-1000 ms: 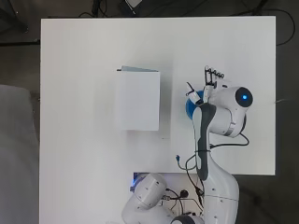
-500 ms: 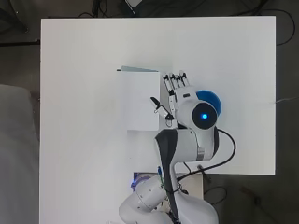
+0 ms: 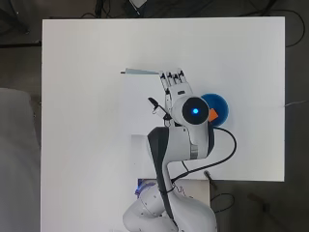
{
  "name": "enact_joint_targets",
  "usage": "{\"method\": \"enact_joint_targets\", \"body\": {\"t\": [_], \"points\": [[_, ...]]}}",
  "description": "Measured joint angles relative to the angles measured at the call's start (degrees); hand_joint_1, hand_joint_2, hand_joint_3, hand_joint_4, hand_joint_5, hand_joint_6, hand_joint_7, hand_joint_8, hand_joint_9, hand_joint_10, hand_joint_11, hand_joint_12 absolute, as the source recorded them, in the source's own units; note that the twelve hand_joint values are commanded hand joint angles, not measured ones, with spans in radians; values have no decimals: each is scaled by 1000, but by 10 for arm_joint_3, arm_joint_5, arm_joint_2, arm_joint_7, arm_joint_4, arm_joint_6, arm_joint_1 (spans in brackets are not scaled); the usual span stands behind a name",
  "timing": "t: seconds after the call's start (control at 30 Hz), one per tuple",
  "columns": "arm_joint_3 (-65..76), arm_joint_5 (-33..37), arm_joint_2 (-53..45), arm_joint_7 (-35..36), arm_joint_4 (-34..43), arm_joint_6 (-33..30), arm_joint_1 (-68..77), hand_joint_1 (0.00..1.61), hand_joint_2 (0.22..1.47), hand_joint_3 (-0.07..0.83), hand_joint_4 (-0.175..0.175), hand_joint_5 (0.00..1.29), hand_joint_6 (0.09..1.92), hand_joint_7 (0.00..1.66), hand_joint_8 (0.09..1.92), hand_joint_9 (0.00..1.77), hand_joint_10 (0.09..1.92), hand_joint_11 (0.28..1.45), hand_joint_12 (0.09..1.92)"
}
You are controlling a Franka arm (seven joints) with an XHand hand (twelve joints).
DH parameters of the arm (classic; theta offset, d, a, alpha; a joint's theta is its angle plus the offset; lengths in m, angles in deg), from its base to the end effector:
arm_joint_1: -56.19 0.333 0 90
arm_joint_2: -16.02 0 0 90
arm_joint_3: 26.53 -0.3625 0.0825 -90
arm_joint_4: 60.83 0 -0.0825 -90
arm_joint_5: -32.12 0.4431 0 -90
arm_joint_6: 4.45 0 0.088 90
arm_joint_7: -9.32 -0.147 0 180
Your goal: Teleoperate dual arm-hand system to pick and place objects
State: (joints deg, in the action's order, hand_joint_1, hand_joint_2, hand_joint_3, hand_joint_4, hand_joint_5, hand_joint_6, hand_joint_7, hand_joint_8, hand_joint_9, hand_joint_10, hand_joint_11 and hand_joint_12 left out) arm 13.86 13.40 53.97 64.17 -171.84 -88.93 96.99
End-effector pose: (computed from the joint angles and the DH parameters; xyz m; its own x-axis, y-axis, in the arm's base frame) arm 0.4265 -0.1456 0.6596 0.5192 0.8481 0.1054 0.8530 -0.5219 -0.0019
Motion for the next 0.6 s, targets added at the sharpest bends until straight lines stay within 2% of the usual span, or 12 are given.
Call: {"method": "enact_joint_targets", "body": {"t": [0.2, 0.33, 0.6], "points": [[8, 4, -12, 3, 10, -4, 1, 317, 999, 2, -6, 502, 87, 715, 87, 874, 87, 549, 87], [5, 2, -22, -9, 6, -13, 3, 320, 1008, 3, 11, 511, 87, 651, 87, 795, 87, 519, 87], [16, 28, -70, -38, 28, -8, 6, 337, 1014, 2, 20, 467, 87, 575, 87, 678, 87, 475, 87]]}}
